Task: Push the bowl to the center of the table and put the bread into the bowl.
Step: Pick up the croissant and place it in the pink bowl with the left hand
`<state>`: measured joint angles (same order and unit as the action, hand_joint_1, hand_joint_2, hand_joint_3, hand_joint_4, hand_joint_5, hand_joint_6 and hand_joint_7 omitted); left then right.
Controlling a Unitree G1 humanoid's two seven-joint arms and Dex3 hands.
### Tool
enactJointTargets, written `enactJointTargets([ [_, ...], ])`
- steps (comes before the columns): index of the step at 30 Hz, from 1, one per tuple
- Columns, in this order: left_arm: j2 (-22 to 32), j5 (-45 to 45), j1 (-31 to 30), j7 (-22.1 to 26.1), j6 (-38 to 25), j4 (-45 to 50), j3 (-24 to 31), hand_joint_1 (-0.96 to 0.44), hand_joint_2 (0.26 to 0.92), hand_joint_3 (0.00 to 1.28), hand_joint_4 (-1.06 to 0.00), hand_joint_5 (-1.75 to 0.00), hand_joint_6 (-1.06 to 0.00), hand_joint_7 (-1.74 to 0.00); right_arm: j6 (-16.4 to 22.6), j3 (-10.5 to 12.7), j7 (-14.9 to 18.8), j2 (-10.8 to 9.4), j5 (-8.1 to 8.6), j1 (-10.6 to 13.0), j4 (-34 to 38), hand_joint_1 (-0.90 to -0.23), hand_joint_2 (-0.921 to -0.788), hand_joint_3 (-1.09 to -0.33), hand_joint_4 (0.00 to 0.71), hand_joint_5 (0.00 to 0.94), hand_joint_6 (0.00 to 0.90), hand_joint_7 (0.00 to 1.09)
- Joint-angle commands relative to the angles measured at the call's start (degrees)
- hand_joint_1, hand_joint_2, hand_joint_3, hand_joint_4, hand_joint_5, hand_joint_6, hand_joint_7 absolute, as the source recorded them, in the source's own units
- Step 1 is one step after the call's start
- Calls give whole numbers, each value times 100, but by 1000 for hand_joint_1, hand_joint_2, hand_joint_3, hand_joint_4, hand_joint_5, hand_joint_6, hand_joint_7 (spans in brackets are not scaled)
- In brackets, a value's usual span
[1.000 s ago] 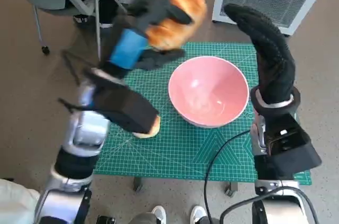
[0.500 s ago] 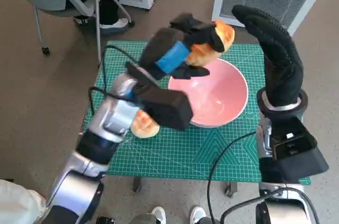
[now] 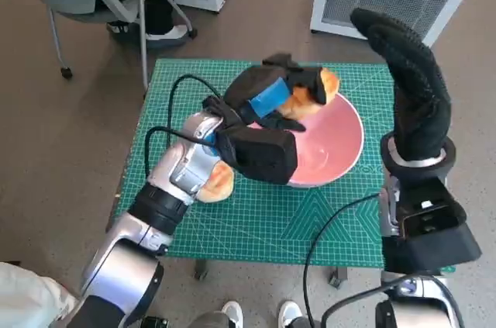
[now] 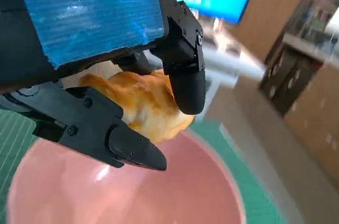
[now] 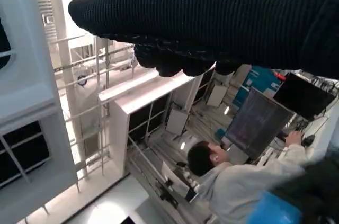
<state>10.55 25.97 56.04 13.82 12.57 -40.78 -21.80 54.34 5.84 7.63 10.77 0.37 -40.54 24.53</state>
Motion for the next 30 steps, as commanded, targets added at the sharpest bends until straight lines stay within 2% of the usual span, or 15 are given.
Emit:
enactJointTargets([
  [1, 29, -151, 340, 833, 96, -287, -108, -87, 919, 193, -357, -561, -323, -696, -94, 25, -95, 37, -96, 175, -71, -569, -921, -734, 286, 0, 15, 689],
  [3, 78, -171, 427, 1225, 60, -359, -148, -153, 920, 170, -239, -232, -283, -365, -107, 21, -104, 37, -94, 184, -91, -570, -921, -734, 285, 0, 16, 687],
  [4, 109, -193, 469, 1457, 29, -381, -171, -178, 920, 163, -190, -148, -262, -274, -116, 19, -107, 36, -92, 192, -109, -571, -921, -734, 285, 0, 17, 687],
  [7, 173, -241, 527, 1903, -60, -360, -176, -248, 921, 141, -63, -48, -191, -135, -150, 13, -121, 36, -102, 210, -159, -572, -921, -734, 285, 0, 21, 687],
  [9, 220, -262, 503, 2062, -109, -249, -135, -278, 921, 124, -32, -24, -171, -95, -173, 8, -132, 35, -116, 220, -189, -573, -921, -734, 285, 0, 22, 687],
  [16, 475, -325, 93, 1801, 247, 300, 80, -358, 921, 84, -1, -1, -158, -50, -206, -6, -140, 37, -121, 249, -237, -585, -921, -731, 285, 0, 18, 686],
  [22, 770, -682, -287, 1885, 418, 894, 405, -359, 921, 81, 1, 1, -174, -50, -199, -21, -135, 35, -104, 255, -234, -591, -921, -730, 285, 0, 17, 687],
  [30, 1410, -1177, -912, 2056, 768, 1918, 924, -345, 921, 72, -78, -31, -223, -66, -183, -22, -105, 56, -53, 263, -225, -592, -921, -729, 285, 0, 17, 688],
])
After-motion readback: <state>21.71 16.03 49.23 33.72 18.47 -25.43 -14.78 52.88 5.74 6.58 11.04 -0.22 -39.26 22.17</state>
